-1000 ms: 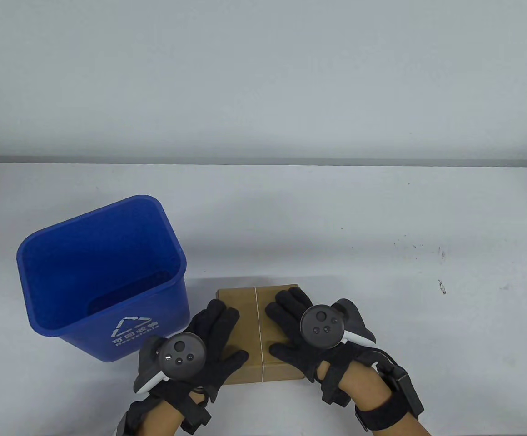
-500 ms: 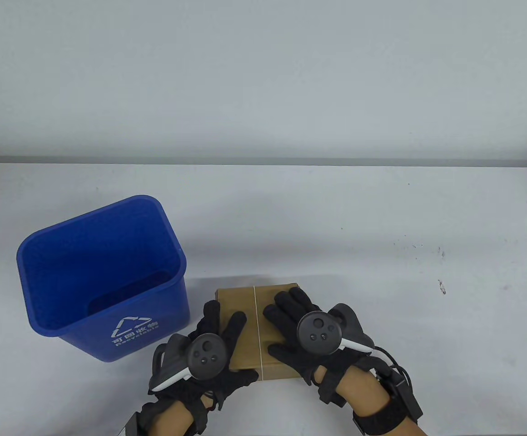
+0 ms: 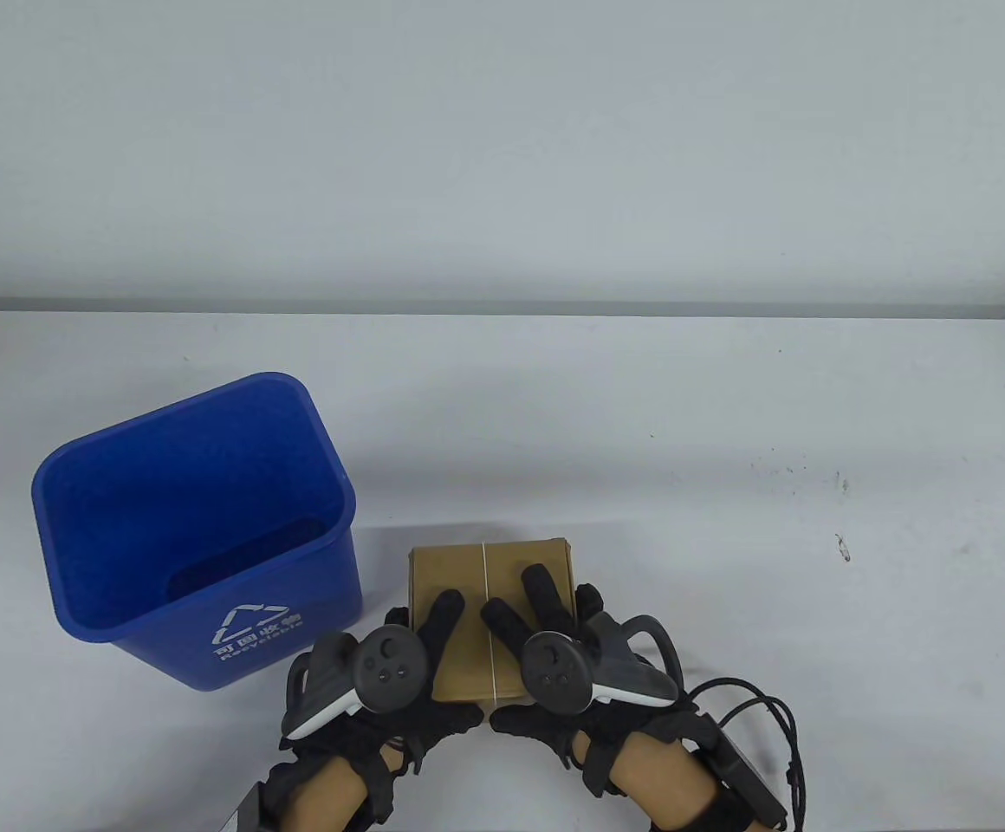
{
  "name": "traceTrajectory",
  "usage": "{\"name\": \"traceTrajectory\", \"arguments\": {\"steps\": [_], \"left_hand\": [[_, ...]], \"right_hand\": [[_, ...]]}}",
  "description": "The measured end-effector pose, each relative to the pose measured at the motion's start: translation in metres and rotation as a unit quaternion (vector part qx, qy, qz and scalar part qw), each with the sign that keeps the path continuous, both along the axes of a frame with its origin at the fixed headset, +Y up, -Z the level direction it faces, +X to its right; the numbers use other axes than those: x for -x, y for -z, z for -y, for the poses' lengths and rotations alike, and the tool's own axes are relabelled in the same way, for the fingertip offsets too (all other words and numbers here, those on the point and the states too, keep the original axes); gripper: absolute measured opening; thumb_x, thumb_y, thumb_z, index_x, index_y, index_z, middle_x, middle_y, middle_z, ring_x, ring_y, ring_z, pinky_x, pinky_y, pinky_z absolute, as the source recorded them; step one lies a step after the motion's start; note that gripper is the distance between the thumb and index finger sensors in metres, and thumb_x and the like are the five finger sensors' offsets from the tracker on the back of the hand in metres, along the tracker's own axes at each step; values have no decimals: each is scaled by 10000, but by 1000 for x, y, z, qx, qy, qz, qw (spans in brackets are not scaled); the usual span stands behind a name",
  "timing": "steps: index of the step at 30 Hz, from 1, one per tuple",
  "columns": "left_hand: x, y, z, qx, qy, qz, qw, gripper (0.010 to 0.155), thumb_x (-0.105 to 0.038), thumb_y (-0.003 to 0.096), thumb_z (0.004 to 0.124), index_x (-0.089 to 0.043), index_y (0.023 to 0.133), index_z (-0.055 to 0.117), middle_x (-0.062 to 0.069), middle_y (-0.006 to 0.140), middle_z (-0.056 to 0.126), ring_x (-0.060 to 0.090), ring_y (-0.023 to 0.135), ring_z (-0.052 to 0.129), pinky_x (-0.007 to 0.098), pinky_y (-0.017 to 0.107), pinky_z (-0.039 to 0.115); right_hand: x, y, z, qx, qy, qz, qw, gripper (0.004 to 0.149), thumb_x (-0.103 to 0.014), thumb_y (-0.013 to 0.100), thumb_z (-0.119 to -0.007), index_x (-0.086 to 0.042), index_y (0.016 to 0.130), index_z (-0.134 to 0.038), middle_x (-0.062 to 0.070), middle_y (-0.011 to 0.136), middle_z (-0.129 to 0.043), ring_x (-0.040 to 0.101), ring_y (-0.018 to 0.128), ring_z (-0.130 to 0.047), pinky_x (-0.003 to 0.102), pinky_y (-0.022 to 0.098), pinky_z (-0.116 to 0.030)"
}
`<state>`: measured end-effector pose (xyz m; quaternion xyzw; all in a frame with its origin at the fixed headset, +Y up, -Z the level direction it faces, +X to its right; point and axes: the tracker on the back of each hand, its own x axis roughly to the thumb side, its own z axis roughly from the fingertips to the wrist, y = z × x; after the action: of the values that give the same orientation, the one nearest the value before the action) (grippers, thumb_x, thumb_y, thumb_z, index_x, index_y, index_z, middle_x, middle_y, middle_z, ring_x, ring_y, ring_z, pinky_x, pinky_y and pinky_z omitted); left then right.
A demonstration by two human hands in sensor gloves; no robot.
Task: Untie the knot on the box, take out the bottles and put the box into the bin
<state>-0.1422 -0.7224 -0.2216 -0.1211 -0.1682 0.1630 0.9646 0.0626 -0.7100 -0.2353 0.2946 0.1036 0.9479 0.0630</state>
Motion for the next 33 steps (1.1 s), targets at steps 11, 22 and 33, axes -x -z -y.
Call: {"name": "traceTrajectory", "arguments": {"steps": [11,22,33], "left_hand": [[1,-1,-3,-36,-38,10,999,1081,-601,404,859,-274,1110,109,461,984,425,468,536,1002,541,428,836],[2,-4,-10,-85,-57,6,995,1007,-568,419,854,-222,1146,250,448,996,452,484,509,997,545,406,832],[3,-3,-9,-93,-64,-1,994,969,-539,429,849,-213,1145,283,453,996,444,502,509,994,547,397,832]], "right_hand": [[1,1,6,2,99,22,995,902,-603,431,-791,-311,1076,-233,206,1092,-26,833,819,-428,680,540,-631],[-6,3,1,22,189,56,980,740,-579,442,-760,-362,1052,-402,190,1123,-134,857,808,-387,737,533,-586],[-10,6,1,53,278,79,956,334,-433,458,-826,-381,782,-764,136,1135,-252,870,815,-314,794,558,-491]]}}
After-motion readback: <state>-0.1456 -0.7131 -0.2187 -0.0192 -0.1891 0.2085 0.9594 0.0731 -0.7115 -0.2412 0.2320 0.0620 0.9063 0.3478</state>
